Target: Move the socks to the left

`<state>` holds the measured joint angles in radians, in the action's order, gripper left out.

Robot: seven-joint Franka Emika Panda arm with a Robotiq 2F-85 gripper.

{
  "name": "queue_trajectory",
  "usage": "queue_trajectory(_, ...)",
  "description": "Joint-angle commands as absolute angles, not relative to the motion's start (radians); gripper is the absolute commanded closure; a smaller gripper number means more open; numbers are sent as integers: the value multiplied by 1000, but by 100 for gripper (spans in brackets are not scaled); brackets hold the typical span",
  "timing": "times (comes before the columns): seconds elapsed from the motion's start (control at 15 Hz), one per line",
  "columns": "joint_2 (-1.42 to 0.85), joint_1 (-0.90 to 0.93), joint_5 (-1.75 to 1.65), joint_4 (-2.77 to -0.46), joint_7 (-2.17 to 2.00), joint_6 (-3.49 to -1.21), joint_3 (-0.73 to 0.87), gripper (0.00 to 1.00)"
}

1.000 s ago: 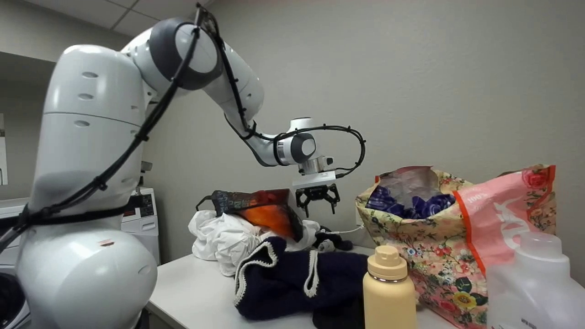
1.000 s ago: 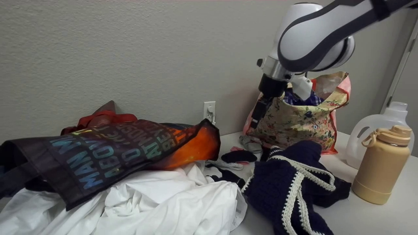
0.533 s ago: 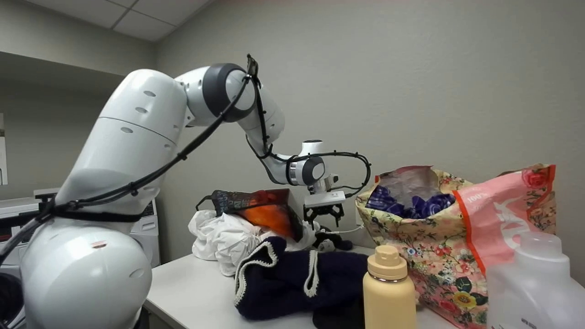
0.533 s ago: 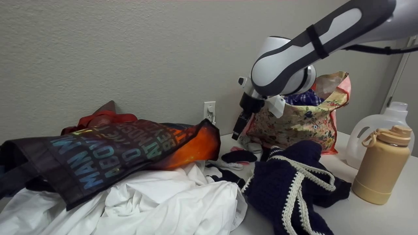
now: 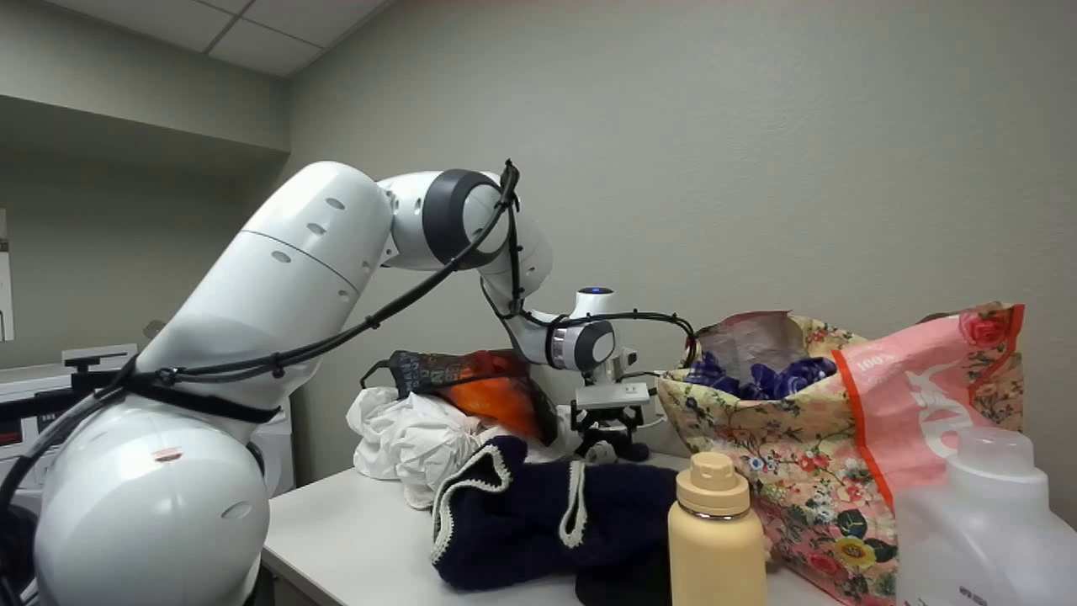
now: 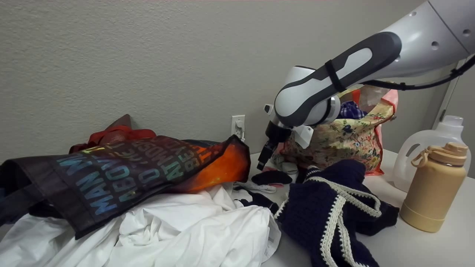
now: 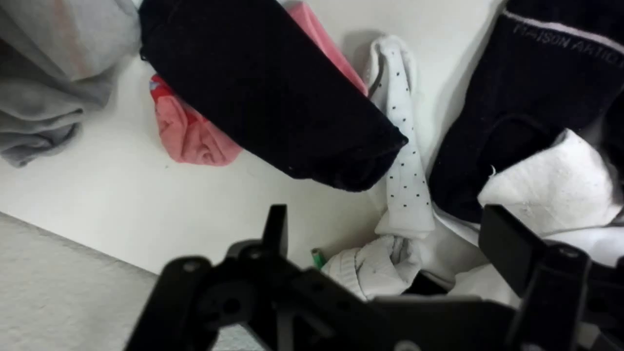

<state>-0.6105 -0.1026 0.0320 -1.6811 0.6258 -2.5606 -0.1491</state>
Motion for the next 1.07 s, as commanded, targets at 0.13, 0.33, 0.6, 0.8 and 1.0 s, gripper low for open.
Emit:
queue_trajectory(0.13,-702,-127,44,-1627,644,-2562,-187,0)
queue_trajectory(0.33,-727,-126,39,-1640,640,-2547,-192,0)
queue_trajectory(0.6,-752,-113,26,-1661,614,-2577,-182,0)
queue_trajectory(0.8,-759,-87,9,-1676,556,-2645,-158,0)
queue_trajectory(1.0,-757,-70,-15,-1696,499,-2696,-149,35)
